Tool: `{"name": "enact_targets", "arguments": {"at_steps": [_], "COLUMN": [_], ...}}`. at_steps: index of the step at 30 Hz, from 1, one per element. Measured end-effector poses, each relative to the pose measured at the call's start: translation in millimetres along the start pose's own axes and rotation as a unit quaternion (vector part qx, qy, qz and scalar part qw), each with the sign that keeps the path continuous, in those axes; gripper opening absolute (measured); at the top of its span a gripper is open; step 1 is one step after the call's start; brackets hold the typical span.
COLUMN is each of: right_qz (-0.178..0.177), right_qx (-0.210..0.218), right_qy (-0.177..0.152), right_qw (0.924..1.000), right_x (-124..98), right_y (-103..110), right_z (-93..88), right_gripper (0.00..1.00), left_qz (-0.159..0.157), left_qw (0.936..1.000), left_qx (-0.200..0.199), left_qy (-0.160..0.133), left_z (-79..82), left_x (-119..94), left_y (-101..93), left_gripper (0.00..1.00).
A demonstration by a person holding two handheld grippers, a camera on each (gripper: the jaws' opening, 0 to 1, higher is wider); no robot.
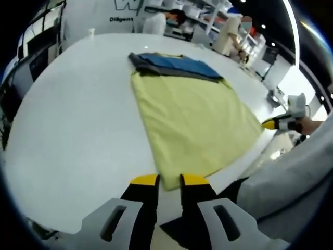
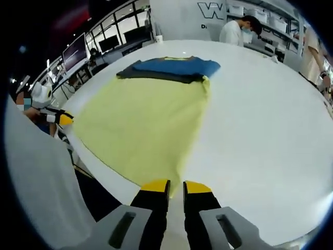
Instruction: Fold the garment on the visible template until the final outline fits inside the template.
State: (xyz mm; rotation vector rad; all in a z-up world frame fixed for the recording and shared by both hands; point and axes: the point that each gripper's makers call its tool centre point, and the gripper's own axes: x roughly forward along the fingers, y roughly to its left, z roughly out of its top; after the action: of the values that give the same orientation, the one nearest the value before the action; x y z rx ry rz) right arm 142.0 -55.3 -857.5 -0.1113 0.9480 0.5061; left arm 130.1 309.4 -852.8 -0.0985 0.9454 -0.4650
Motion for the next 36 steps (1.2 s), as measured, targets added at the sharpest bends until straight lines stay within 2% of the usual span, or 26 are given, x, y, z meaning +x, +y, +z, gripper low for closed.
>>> {"name": "enact_targets", "arguments": {"at_steps": [1,4,10,12,19,23,30,36], "right_qz": [-0.001,-0.003,-0.009,-0.011,-0.017,-0.008,0.009,0.021], "right_qx": [-0.002,0.001,0.006,-0.004,0.008,0.023,0.03,0.036], "right_qy": [0.006,0.002,0.001,0.001,-0.005,-0.008,0.001,0.019], "right_qw": [1.0,1.0,0.9999,0.9999,0.9998,0.9997,0.9995,0.999], "right_x": [2.2,3.7,4.4,4.5,2.1,-1.9,-10.2,-22.3], "right_y": [1.4,-0.3,0.5,0.9,0.2,6.6,15.7,27.7], "right_z": [-3.1,-3.1,-2.5,-2.7,-2.8,-4.7,-19.4,-33.9], "right_gripper": [0.01,0.0,0.0,0.0,0.0,0.0,0.0,0.0], "left_qz": [-0.002,-0.004,-0.005,-0.006,-0.013,-0.012,-0.008,-0.024], "left_qw": [0.9998,0.9999,1.0,0.9999,0.9998,0.9996,0.9996,0.9985], "left_qx": [0.018,0.015,-0.004,-0.011,-0.011,-0.022,-0.018,-0.033], "left_qy": [0.006,0.006,0.007,0.006,0.013,0.012,0.018,0.037], "left_z": [-0.8,-0.3,0.6,2.9,2.1,-0.8,-11.7,-33.8], "left_x": [-0.5,0.1,4.0,5.1,3.8,0.9,-5.6,-17.6], "left_y": [1.1,-0.2,-2.8,-4.7,-5.8,-1.7,-6.0,-9.7], "left_gripper": [0.1,0.09,0.02,0.02,0.01,0.01,0.01,0.01]}}
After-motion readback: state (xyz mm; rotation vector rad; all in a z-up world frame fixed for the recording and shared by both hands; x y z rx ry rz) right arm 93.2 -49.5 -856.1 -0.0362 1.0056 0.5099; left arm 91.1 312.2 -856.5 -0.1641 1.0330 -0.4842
